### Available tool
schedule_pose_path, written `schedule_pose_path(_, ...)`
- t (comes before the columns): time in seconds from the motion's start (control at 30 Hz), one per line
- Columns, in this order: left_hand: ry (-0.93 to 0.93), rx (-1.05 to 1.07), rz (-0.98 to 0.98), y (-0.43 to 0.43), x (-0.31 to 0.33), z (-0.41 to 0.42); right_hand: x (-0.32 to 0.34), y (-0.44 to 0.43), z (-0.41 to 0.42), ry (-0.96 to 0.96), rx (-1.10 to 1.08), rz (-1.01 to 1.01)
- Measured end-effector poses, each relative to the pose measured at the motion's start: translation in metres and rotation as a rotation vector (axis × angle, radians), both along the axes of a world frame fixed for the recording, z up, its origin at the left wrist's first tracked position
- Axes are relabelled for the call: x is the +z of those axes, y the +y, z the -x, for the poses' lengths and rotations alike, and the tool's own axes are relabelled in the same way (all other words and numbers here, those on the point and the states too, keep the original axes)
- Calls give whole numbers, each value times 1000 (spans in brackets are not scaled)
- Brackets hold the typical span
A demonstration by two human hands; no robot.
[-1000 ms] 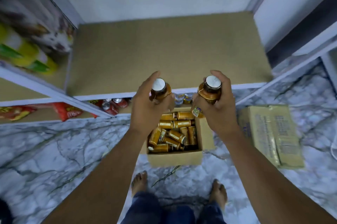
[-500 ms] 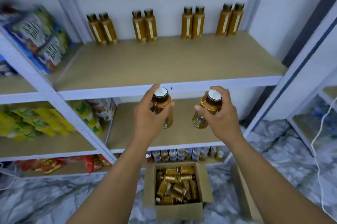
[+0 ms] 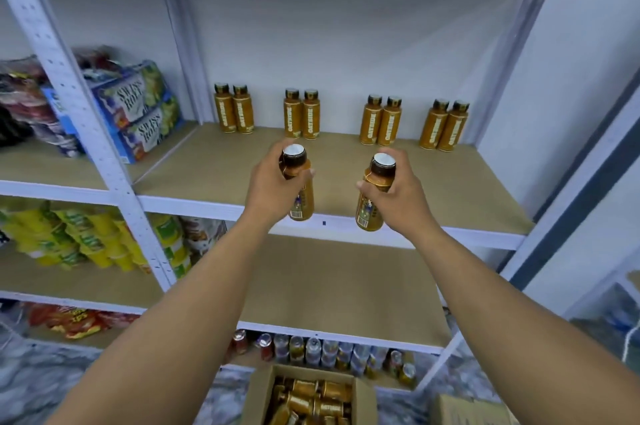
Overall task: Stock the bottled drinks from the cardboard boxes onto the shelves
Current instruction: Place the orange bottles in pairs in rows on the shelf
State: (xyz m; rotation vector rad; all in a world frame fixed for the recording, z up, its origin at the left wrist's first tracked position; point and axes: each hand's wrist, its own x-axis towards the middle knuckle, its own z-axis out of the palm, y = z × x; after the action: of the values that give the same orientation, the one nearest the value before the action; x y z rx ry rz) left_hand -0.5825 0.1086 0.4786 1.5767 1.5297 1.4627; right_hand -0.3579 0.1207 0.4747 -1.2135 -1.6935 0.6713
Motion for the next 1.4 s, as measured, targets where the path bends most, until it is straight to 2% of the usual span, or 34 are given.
schedule_pose_path(0.23,92,-35,36,60,-15,45,-17,59,51,11,-48,51)
schedule_pose_path(0.57,150,-204,32,137,-23,84,-21,122,96,19,-134,98)
schedule_pose_path(0.73,85,-232,35,143,-36,85,-27,135,99,0,-98,68)
schedule_pose_path(0.83,30,-215,112,138,-54,90,-40,132,91,19,-80,77)
schedule_pose_path(1.0,51,-146,165,130,-79,87,-70,127,85,-31,-134,67)
schedule_pose_path(1.17,96,-123,156,139,-78,73,-71,136,90,-64,-133,48)
schedule_pose_path(1.4,105,-93,154,141,-81,61,-79,141,87,-23,-169,75)
